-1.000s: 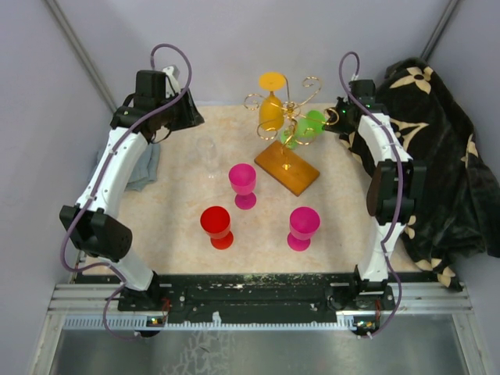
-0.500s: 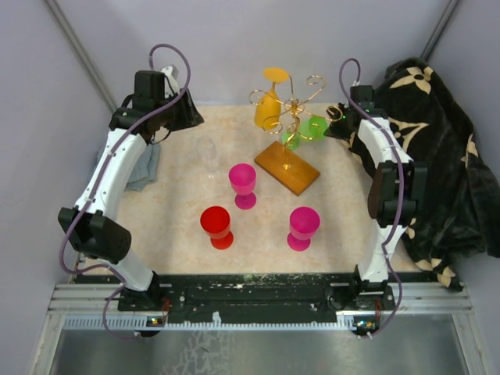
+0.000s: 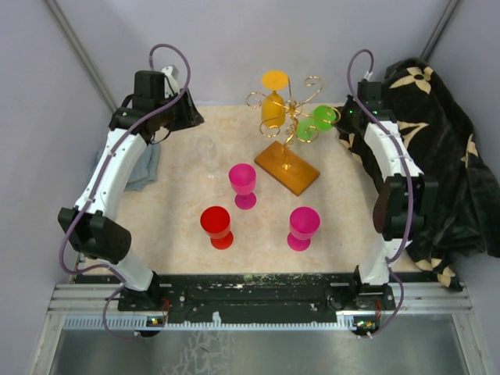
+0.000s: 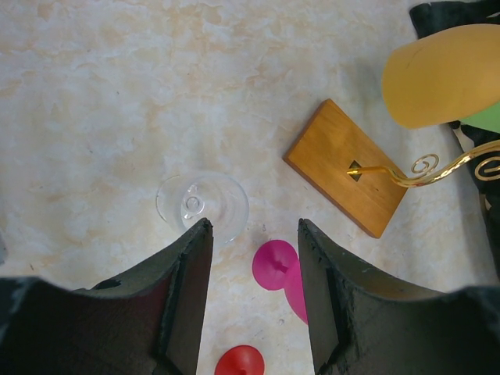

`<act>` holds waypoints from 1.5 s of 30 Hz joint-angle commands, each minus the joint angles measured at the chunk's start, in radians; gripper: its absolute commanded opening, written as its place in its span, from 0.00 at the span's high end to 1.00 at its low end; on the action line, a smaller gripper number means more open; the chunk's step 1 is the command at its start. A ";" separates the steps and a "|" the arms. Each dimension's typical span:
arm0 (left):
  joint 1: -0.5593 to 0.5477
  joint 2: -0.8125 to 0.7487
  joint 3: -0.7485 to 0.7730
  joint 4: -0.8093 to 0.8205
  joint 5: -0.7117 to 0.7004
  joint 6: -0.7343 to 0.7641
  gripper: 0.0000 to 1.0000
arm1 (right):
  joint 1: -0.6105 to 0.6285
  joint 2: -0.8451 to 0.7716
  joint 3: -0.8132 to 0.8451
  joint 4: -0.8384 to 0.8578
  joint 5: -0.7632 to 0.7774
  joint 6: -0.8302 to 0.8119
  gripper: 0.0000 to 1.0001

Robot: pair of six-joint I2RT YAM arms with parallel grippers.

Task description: Place the wine glass upside down on the wine glass rack

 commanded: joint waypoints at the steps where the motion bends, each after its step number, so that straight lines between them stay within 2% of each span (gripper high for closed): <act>1: 0.005 -0.047 -0.003 0.021 0.014 -0.013 0.46 | -0.015 -0.111 0.014 0.074 0.059 0.015 1.00; 6: 0.006 -0.050 0.001 0.018 0.019 -0.015 0.46 | -0.020 -0.131 0.062 0.026 0.134 -0.010 1.00; 11: 0.005 -0.053 0.009 0.017 0.022 -0.019 0.46 | -0.022 -0.220 0.052 0.045 0.229 -0.025 1.00; 15: 0.005 -0.053 0.022 0.018 0.039 -0.030 0.46 | -0.022 -0.321 0.020 0.109 0.290 -0.033 1.00; 20: 0.005 -0.060 0.029 0.027 0.065 -0.045 0.46 | -0.023 -0.490 -0.096 0.257 0.345 -0.035 1.00; 25: 0.005 -0.073 0.030 0.044 0.106 -0.071 0.46 | -0.023 -0.610 -0.139 0.320 0.339 -0.013 1.00; 30: 0.005 -0.102 0.035 0.101 0.194 -0.114 0.46 | -0.023 -0.710 -0.177 0.425 0.227 0.052 1.00; 36: 0.008 -0.135 0.015 0.282 0.392 -0.242 0.45 | -0.033 -0.742 -0.204 0.621 -0.103 0.233 1.00; 41: 0.021 -0.141 -0.061 0.642 0.641 -0.514 0.46 | -0.034 -0.708 -0.221 0.821 -0.354 0.407 1.00; 45: 0.025 -0.125 -0.119 0.938 0.745 -0.733 0.46 | -0.035 -0.660 -0.214 0.973 -0.528 0.564 1.00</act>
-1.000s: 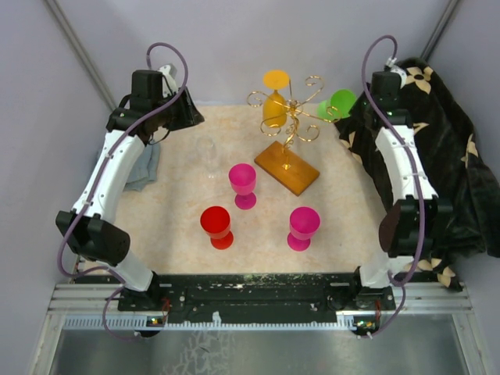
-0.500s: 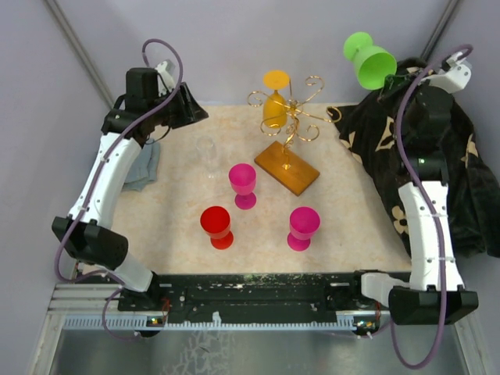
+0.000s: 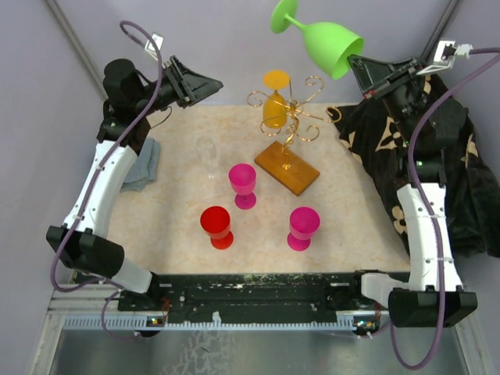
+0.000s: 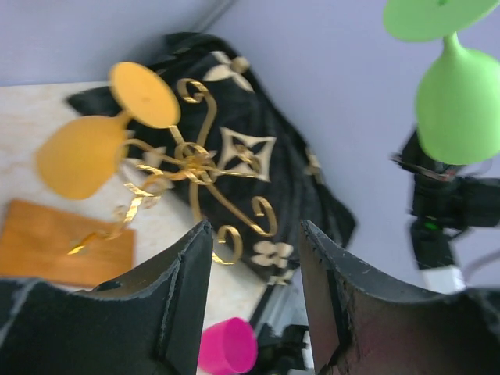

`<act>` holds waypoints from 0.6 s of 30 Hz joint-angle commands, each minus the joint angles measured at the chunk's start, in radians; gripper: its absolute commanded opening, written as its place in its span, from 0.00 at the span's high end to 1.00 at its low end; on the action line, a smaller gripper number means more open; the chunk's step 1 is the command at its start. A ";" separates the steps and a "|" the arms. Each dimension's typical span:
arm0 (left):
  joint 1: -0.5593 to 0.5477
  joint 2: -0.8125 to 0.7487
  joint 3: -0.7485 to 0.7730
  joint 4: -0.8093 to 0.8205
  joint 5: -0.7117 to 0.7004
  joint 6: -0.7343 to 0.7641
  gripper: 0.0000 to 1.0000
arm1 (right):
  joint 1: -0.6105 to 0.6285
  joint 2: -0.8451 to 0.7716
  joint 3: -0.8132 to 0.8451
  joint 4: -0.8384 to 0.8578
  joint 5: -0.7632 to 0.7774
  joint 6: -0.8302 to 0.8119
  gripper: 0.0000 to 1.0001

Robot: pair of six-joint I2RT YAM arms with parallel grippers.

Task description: Place the wine glass upside down on the wine glass rack

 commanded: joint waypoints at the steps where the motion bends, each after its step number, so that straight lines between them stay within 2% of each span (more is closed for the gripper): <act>1: 0.009 0.008 -0.054 0.448 0.203 -0.318 0.46 | -0.009 0.056 0.014 0.300 -0.292 0.236 1.00; 5: 0.014 0.047 -0.124 0.880 0.240 -0.661 0.45 | -0.009 0.125 0.002 0.531 -0.418 0.418 1.00; 7: 0.014 0.082 -0.145 1.113 0.223 -0.847 0.44 | -0.009 0.155 -0.012 0.661 -0.456 0.517 1.00; 10: 0.013 0.135 -0.153 1.369 0.168 -1.070 0.44 | -0.009 0.216 -0.025 0.859 -0.492 0.678 1.00; 13: 0.004 0.166 -0.145 1.544 0.103 -1.197 0.45 | -0.008 0.261 -0.032 1.009 -0.490 0.806 1.00; 18: -0.033 0.187 -0.128 1.653 0.045 -1.279 0.43 | 0.012 0.316 -0.031 1.180 -0.464 0.934 1.00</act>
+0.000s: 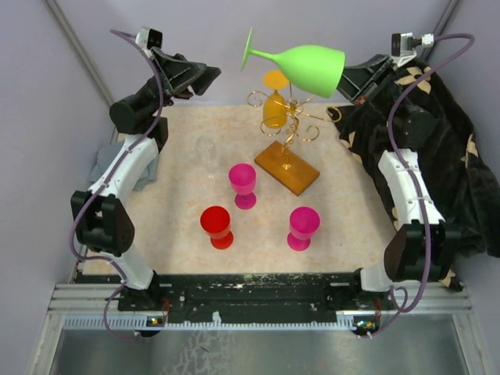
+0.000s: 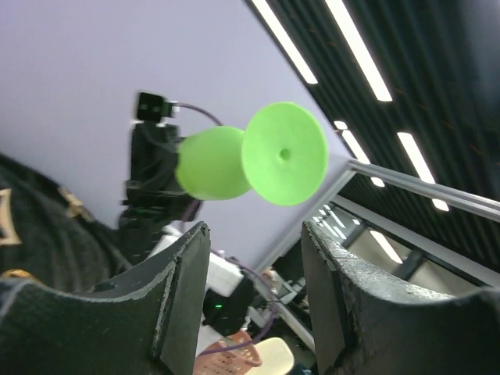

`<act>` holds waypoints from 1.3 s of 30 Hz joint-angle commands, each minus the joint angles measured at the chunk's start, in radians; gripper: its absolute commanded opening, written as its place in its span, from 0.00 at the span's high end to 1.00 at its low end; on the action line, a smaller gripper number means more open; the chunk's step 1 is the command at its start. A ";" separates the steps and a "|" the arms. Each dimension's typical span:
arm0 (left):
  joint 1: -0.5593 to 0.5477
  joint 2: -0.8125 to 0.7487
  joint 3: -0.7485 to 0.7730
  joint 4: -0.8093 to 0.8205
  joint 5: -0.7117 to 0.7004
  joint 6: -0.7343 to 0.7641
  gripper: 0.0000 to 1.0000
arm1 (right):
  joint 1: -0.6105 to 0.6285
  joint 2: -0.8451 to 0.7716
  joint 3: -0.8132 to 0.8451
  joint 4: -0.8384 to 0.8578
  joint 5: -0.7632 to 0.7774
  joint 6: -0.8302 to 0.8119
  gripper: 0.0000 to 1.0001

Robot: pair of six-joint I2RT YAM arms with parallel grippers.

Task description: Place the wine glass upside down on the wine glass rack

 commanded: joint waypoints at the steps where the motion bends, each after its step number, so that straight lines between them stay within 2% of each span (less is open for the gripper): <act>1: -0.036 0.000 0.019 0.259 -0.075 -0.157 0.43 | 0.023 0.021 0.020 0.281 0.002 0.172 1.00; 5: -0.095 0.035 0.044 0.328 -0.130 -0.227 0.42 | 0.062 0.037 0.019 0.283 0.005 0.165 1.00; 12: -0.172 0.045 0.056 0.298 -0.129 -0.216 0.43 | 0.095 0.051 0.039 0.279 -0.009 0.154 1.00; 23: -0.230 0.040 0.087 0.264 -0.138 -0.230 0.47 | 0.116 0.070 0.037 0.299 -0.016 0.153 1.00; 29: -0.254 0.036 0.089 0.247 -0.140 -0.226 0.65 | 0.132 0.090 0.043 0.325 -0.018 0.163 1.00; 35: -0.256 0.039 0.108 0.232 -0.134 -0.228 1.00 | 0.136 0.091 0.034 0.338 -0.019 0.162 1.00; 39: -0.255 0.043 0.137 0.219 -0.125 -0.226 1.00 | 0.136 0.085 0.027 0.337 -0.019 0.150 1.00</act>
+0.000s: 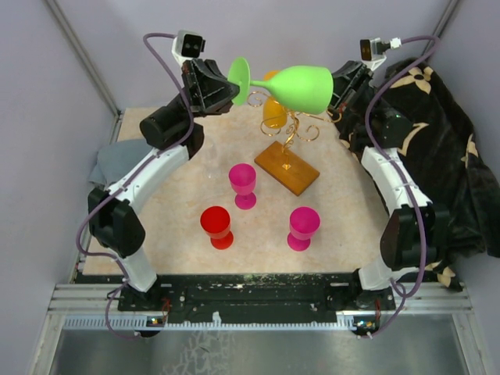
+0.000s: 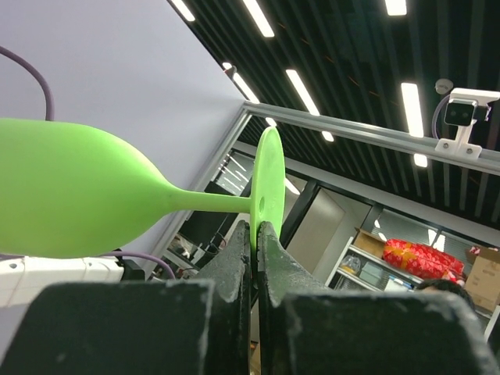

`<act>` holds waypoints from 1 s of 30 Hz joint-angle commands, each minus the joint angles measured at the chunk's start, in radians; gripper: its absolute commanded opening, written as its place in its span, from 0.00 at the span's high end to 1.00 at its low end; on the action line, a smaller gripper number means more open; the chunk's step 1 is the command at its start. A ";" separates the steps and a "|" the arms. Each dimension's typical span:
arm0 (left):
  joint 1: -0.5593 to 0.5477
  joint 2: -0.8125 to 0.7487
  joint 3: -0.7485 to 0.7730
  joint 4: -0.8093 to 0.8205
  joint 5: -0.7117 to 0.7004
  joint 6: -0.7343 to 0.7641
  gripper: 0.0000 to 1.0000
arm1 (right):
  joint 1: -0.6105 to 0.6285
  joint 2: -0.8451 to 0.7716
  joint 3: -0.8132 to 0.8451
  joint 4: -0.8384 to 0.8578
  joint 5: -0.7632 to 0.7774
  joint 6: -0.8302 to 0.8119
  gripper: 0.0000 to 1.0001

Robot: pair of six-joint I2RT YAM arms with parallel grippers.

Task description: Place the wine glass upside down on the wine glass rack

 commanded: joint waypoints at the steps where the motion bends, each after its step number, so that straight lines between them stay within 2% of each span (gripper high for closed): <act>1: 0.030 0.000 0.060 0.000 -0.011 -0.101 1.00 | 0.006 -0.031 0.025 0.091 0.007 -0.007 0.96; 3: 0.032 0.000 0.081 -0.015 -0.006 -0.100 1.00 | 0.006 -0.035 0.025 0.078 -0.003 -0.024 0.78; 4: 0.033 -0.001 0.092 -0.026 -0.004 -0.097 1.00 | 0.007 -0.039 0.026 0.064 -0.010 -0.039 0.73; 9: 0.054 -0.013 0.135 -0.075 0.013 -0.083 1.00 | -0.004 -0.073 0.024 -0.046 -0.043 -0.150 0.61; 16: 0.141 -0.063 0.137 -0.156 0.057 -0.064 1.00 | -0.093 -0.145 -0.025 -0.236 -0.045 -0.271 0.59; 18: 0.201 -0.107 0.082 -0.234 0.091 -0.025 1.00 | -0.127 -0.175 -0.042 -0.284 -0.043 -0.308 0.59; 22: 0.335 -0.166 -0.038 -0.266 0.123 -0.002 1.00 | -0.155 -0.229 -0.036 -0.467 -0.056 -0.456 0.59; 26: 0.383 -0.183 -0.116 -0.311 0.160 0.036 1.00 | -0.154 -0.263 -0.029 -0.602 -0.049 -0.552 0.59; 30: 0.398 -0.195 -0.188 -0.377 0.187 0.107 1.00 | -0.154 -0.279 -0.031 -0.633 -0.046 -0.577 0.59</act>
